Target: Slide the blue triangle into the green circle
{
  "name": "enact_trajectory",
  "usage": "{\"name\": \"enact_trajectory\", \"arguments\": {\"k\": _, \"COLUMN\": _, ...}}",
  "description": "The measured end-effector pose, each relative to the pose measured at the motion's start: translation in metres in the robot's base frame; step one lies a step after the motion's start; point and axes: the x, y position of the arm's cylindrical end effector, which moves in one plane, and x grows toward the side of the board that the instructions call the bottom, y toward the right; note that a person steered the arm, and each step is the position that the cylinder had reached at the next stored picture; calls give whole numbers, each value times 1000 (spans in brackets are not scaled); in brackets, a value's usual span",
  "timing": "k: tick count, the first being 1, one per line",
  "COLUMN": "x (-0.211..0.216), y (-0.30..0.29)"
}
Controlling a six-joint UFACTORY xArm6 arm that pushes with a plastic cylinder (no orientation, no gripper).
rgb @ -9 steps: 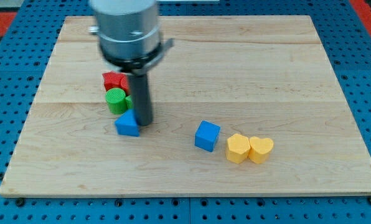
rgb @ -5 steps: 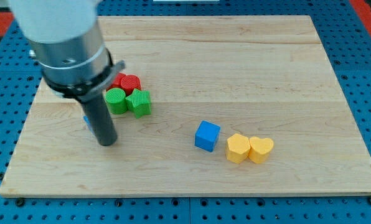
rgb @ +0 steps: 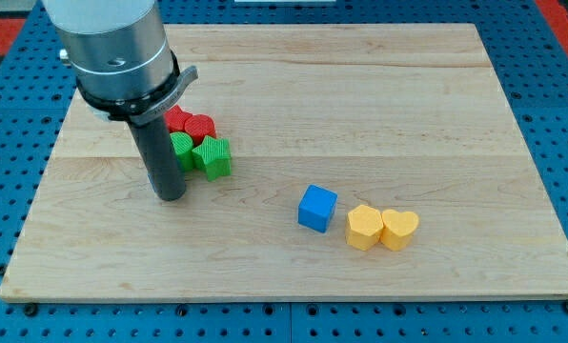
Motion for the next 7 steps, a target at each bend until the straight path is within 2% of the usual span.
{"name": "enact_trajectory", "arguments": {"k": 2, "x": 38, "y": -20}}
{"name": "enact_trajectory", "arguments": {"k": 3, "x": 28, "y": 99}}
{"name": "enact_trajectory", "arguments": {"k": 5, "x": -33, "y": 168}}
{"name": "enact_trajectory", "arguments": {"k": 7, "x": 39, "y": 351}}
